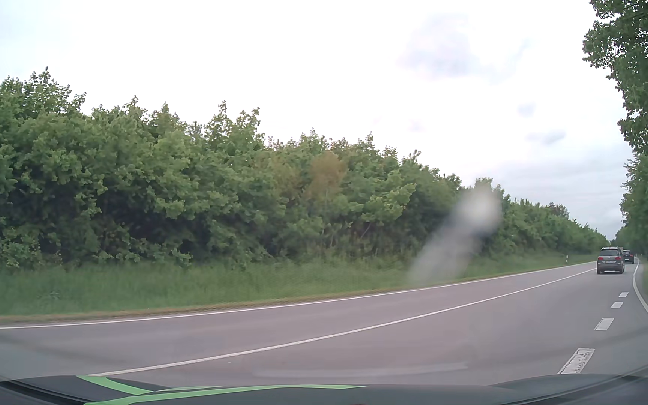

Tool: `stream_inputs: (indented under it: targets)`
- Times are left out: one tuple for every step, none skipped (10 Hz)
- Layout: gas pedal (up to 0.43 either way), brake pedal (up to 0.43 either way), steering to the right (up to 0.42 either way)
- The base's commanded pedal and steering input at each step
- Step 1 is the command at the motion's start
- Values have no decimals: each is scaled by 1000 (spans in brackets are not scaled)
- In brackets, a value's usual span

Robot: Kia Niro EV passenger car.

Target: Follow the waypoints while adhering to traffic rules and regulations

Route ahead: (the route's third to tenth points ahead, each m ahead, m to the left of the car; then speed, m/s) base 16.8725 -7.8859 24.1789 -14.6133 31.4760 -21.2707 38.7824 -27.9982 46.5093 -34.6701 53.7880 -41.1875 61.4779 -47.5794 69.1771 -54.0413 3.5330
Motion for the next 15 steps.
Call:
stream_inputs:
  targets:
    - [378, 0, 329]
    - [378, 0, 339]
    - [378, 0, 343]
    - [378, 0, 343]
    - [378, 0, 342]
    - [378, 0, 339]
    - [378, 0, 335]
    - [378, 0, 327]
    - [378, 0, 316]
    - [390, 0, 307]
    - [390, 0, 295]
    - [398, 0, 279]
    - [409, 0, 258]
    - [421, 0, 237]
    - [429, 0, 216]
